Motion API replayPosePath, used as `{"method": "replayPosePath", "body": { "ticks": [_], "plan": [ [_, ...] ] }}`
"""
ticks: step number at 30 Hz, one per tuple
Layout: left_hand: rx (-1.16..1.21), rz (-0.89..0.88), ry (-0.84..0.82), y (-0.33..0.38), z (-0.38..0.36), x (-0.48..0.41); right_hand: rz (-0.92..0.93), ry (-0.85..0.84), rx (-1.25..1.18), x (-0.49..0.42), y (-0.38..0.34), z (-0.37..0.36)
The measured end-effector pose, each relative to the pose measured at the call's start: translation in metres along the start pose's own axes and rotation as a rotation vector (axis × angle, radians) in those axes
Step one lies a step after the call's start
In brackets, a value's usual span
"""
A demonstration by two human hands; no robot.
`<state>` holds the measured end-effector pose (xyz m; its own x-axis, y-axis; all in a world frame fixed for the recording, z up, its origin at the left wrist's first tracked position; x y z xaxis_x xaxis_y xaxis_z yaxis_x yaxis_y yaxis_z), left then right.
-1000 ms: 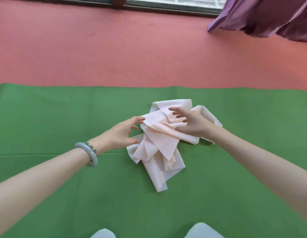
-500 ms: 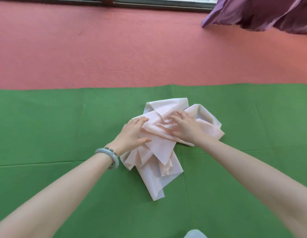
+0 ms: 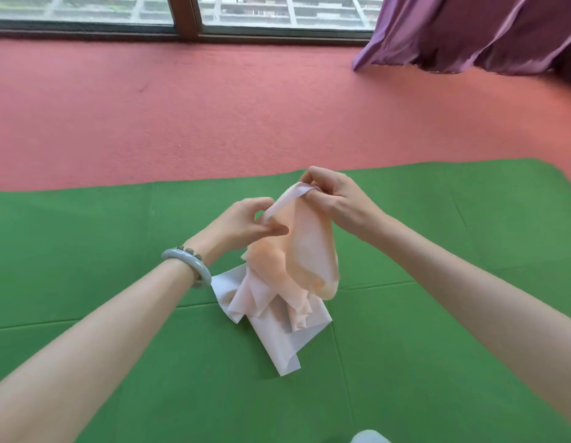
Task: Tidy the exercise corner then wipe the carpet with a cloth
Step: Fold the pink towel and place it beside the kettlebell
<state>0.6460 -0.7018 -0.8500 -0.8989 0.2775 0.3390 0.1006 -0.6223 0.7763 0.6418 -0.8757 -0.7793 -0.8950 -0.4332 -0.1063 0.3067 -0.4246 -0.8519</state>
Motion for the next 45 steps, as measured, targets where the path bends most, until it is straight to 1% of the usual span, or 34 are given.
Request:
{"method": "replayPosePath", "body": {
  "ticks": [3, 6, 8, 10, 12, 14, 16, 18, 20, 22, 25, 26, 27, 28, 31, 32, 33, 34, 35, 39, 41, 44, 45],
  "plan": [
    [0.063, -0.026, 0.001, 0.005, -0.001, 0.009, 0.033, 0.045, -0.046, -0.002, -0.027, 0.009],
    [0.116, 0.049, -0.001, -0.004, 0.000, 0.017, 0.086, 0.084, -0.064, -0.001, -0.054, 0.028],
    [0.106, 0.072, 0.043, -0.010, 0.008, 0.024, 0.124, 0.138, -0.061, 0.000, -0.066, 0.046],
    [0.122, 0.057, 0.121, -0.012, 0.023, 0.033, 0.130, 0.178, 0.018, 0.001, -0.068, 0.065],
    [0.131, 0.047, 0.200, -0.011, 0.044, 0.042, 0.083, 0.173, 0.170, 0.002, -0.057, 0.081],
    [0.138, 0.039, 0.265, -0.011, 0.066, 0.049, 0.009, 0.125, 0.334, 0.006, -0.040, 0.091],
    [0.135, 0.036, 0.308, -0.010, 0.084, 0.057, -0.073, 0.060, 0.399, 0.013, -0.023, 0.094],
    [0.029, 0.038, 0.302, -0.005, 0.096, 0.064, -0.132, 0.009, 0.409, 0.019, -0.009, 0.090],
    [-0.119, 0.025, 0.248, 0.004, 0.103, 0.069, -0.155, -0.005, 0.428, 0.020, -0.001, 0.087],
    [-0.301, -0.003, 0.186, 0.011, 0.105, 0.072, -0.162, 0.025, 0.456, 0.018, 0.003, 0.087],
    [-0.561, -0.043, 0.162, 0.006, 0.098, 0.066, -0.154, 0.066, 0.488, 0.019, 0.011, 0.083],
    [-0.623, -0.059, 0.158, 0.000, 0.092, 0.064, -0.156, 0.040, 0.502, 0.021, 0.015, 0.077],
    [-0.696, -0.089, 0.146, -0.009, 0.085, 0.063, -0.167, -0.027, 0.517, 0.026, 0.021, 0.067],
    [-0.793, -0.134, 0.129, -0.018, 0.076, 0.064, -0.202, -0.142, 0.526, 0.033, 0.031, 0.056],
    [-1.102, -0.228, 0.040, -0.056, 0.050, 0.076, -0.405, -0.607, 0.536, 0.068, 0.065, 0.018],
    [-1.158, -0.240, -0.003, -0.070, 0.042, 0.083, -0.458, -0.708, 0.540, 0.079, 0.074, 0.011],
    [-1.209, -0.242, -0.057, -0.085, 0.035, 0.090, -0.492, -0.751, 0.537, 0.087, 0.081, 0.007],
    [-1.246, -0.249, -0.098, -0.099, 0.031, 0.097, -0.514, -0.744, 0.524, 0.092, 0.087, 0.007],
    [-1.265, -0.265, -0.113, -0.112, 0.028, 0.103, -0.525, -0.700, 0.503, 0.094, 0.091, 0.009],
    [-1.261, -0.289, -0.069, -0.139, 0.029, 0.111, -0.510, -0.372, 0.432, 0.089, 0.108, 0.020],
    [-1.245, -0.298, -0.103, -0.141, 0.026, 0.109, -0.523, -0.245, 0.414, 0.086, 0.118, 0.020],
    [-1.218, -0.350, -0.145, -0.145, 0.019, 0.104, -0.657, -0.116, 0.333, 0.081, 0.129, 0.012],
    [-1.180, -0.321, -0.137, -0.148, 0.017, 0.103, -0.736, -0.080, 0.279, 0.079, 0.132, 0.010]
  ]
}}
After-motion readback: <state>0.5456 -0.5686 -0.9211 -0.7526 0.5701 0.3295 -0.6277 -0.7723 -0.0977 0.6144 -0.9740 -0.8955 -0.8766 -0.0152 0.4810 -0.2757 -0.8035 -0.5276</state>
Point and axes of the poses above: each hand's wrist, its own x-axis away from the middle knuckle, its own z-axis out of the back of the hand, y = z × x, the point moved 3 cm from there along -x, towards the middle knuckle, and after that the axes turned 9 degrees about z, right-handed, at the moved point
